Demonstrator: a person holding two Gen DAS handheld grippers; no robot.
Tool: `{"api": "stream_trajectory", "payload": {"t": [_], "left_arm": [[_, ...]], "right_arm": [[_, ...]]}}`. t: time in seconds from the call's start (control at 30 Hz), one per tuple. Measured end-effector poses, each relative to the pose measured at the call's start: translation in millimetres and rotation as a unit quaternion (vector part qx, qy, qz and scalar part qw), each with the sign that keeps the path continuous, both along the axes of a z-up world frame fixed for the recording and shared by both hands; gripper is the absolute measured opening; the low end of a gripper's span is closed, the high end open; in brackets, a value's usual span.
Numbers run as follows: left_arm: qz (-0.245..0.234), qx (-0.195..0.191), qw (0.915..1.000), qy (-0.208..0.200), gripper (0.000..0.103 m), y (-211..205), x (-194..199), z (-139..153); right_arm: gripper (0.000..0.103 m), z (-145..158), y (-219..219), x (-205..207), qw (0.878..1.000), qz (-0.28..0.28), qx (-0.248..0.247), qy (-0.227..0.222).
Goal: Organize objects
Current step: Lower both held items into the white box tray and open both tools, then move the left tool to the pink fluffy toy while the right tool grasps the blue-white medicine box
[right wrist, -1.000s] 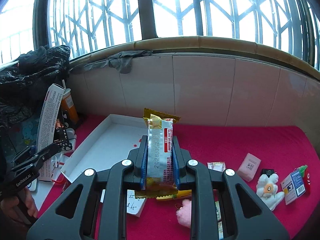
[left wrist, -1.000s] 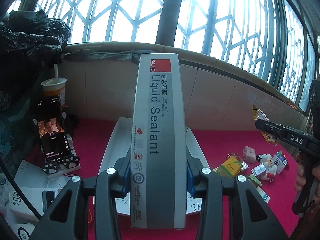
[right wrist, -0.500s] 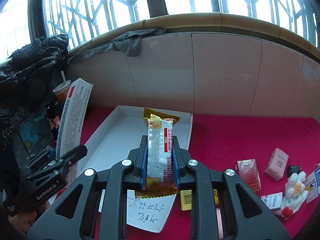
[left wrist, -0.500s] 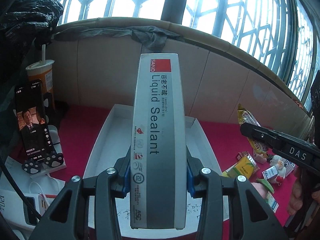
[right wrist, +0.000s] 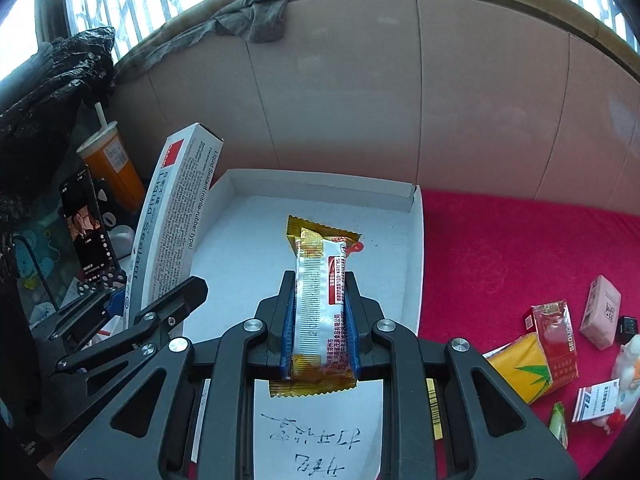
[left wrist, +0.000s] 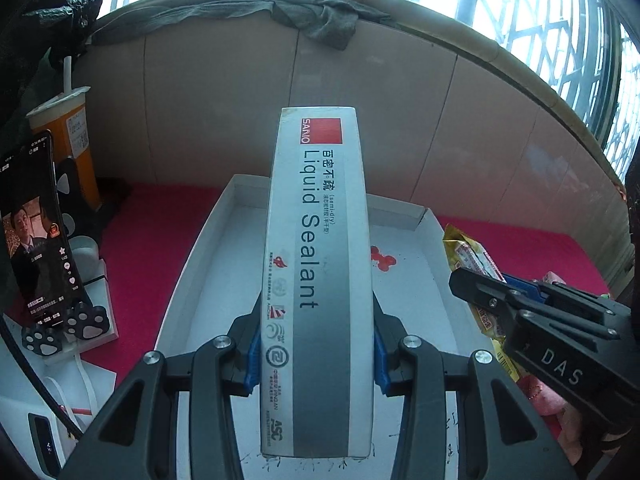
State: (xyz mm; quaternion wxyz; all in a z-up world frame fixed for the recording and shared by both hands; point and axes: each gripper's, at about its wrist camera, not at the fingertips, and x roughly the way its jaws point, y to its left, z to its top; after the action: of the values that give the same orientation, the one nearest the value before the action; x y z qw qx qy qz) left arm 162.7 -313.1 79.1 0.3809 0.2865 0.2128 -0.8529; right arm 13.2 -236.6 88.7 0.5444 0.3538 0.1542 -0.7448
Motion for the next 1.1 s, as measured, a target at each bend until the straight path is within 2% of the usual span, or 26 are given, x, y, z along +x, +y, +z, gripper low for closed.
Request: {"api": "stream_trajectory", "payload": {"t": [0.17, 0.33, 0.37, 0.47, 0.5, 0.53, 0.57, 0.6, 0.63, 0.67, 0.7, 0.83, 0.93, 1.1], "left_arm": [[-0.01, 0.012, 0.9998, -0.015, 0.042, -11.5, -12.6, -4.9], [-0.009, 0.024, 0.9996, -0.012, 0.043, -16.4, -12.7, -13.2], [-0.006, 0.027, 0.9996, -0.006, 0.043, -16.8, -10.7, -14.0], [0.009, 0.028, 0.9993, 0.022, 0.047, -17.8, -1.1, -13.3], [0.014, 0.023, 0.9993, 0.027, 0.059, -16.7, 2.3, -12.3], [0.021, 0.018, 0.9992, 0.03, 0.069, -15.4, 6.1, -11.2], [0.032, 0.011, 0.9987, 0.037, 0.095, -14.0, 11.6, -9.4], [0.039, 0.007, 0.9981, 0.048, 0.103, -12.5, 16.7, -7.4], [0.046, 0.004, 0.9972, 0.059, 0.103, -11.8, 21.4, -4.7], [0.056, 0.001, 0.9961, 0.068, 0.103, -9.9, 26.4, -1.9], [0.064, -0.003, 0.9948, 0.079, 0.103, -6.6, 32.0, 1.9], [0.08, -0.013, 0.9894, 0.121, 0.103, 7.3, 47.5, 17.6], [0.077, -0.023, 0.9863, 0.144, 0.103, 21.9, 51.3, 30.7], [0.044, -0.019, 0.9817, 0.184, 0.103, 54.8, 50.5, 43.5]], "right_arm": [[0.021, -9.0, -13.4, -5.7, 1.0, -0.006, 0.006, -0.009], [0.022, -14.5, -19.5, -12.1, 1.0, -0.016, 0.004, -0.015], [0.026, -15.6, -19.5, -12.4, 1.0, -0.017, 0.005, -0.015], [0.056, -15.2, -14.6, -12.4, 1.0, -0.02, -0.003, -0.006], [0.064, -14.2, -10.9, -13.5, 1.0, -0.026, -0.008, -0.001], [0.067, -13.2, -6.9, -16.3, 0.999, -0.031, -0.013, 0.0], [0.07, -12.2, -3.0, -19.7, 0.999, -0.036, -0.016, -0.003], [0.072, -10.9, 2.1, -23.7, 0.999, -0.04, -0.022, -0.011], [0.074, -9.1, 5.9, -25.8, 0.999, -0.039, -0.028, -0.017], [0.081, -6.3, 11.7, -26.8, 0.999, -0.037, -0.035, -0.019], [0.083, -2.4, 18.4, -26.1, 0.998, -0.036, -0.044, -0.016], [0.083, 16.7, 43.5, -18.1, 0.997, -0.023, -0.079, 0.005], [0.083, 32.9, 61.4, -20.9, 0.994, -0.027, -0.102, 0.003], [0.083, 52.0, 87.2, -27.7, 0.992, -0.034, -0.125, -0.002]]}}
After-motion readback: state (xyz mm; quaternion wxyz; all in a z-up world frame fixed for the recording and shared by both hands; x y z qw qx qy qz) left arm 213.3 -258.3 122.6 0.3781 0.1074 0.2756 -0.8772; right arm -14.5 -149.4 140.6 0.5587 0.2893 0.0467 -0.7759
